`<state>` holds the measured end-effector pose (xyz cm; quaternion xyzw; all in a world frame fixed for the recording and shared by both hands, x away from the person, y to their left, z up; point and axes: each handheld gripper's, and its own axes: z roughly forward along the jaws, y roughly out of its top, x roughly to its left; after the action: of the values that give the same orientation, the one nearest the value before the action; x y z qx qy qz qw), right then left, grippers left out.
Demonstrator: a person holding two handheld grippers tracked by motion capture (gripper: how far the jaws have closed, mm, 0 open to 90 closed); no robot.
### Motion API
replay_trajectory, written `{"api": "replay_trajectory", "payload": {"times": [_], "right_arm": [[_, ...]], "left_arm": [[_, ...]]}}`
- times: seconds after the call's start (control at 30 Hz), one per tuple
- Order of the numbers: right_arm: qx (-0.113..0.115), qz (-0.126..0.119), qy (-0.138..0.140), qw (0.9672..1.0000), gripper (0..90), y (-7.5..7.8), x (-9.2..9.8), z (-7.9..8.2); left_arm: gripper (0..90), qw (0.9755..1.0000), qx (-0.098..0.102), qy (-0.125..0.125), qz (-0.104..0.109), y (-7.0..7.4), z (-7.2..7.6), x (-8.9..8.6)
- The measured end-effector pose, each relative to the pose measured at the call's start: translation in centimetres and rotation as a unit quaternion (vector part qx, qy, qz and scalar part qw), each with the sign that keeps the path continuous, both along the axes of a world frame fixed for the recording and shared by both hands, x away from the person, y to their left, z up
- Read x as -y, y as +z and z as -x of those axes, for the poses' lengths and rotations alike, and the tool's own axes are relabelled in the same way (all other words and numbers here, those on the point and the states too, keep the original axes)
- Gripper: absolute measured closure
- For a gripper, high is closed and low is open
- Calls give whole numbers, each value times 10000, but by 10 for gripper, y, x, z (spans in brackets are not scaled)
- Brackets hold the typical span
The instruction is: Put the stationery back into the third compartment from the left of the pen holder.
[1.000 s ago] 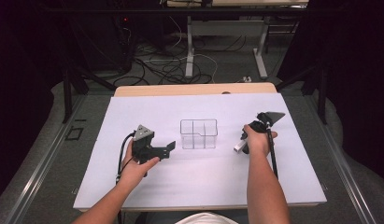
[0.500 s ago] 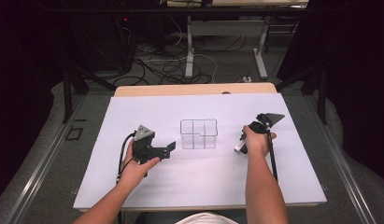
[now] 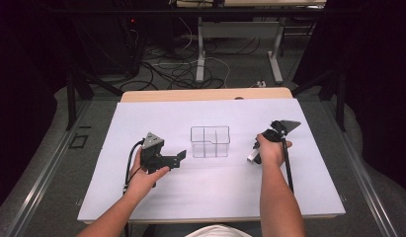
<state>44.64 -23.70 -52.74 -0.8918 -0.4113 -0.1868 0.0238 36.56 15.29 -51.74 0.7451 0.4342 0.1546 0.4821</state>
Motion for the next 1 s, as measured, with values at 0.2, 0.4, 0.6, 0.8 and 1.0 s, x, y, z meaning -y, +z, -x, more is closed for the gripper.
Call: {"api": "replay_trajectory", "payload": {"times": [0.2,0.4,0.6,0.8,1.0], "right_arm": [[233,135,298,9992,676,5,-1,8],[656,80,490,9966,677,8,1,19],[1533,329,679,9853,677,9,10,37],[2374,647,997,9641,676,18,14,53],[3194,1109,1284,9323,676,28,10,63]], "left_arm": [[3,9999,84,-83,-16,0,0,0],[3,9998,126,-123,-53,-1,0,0],[3,9999,89,-49,25,-1,0,-2],[3,9999,125,-32,-13,-1,-1,-5],[3,9999,137,13,-34,-3,-3,-7]]}}
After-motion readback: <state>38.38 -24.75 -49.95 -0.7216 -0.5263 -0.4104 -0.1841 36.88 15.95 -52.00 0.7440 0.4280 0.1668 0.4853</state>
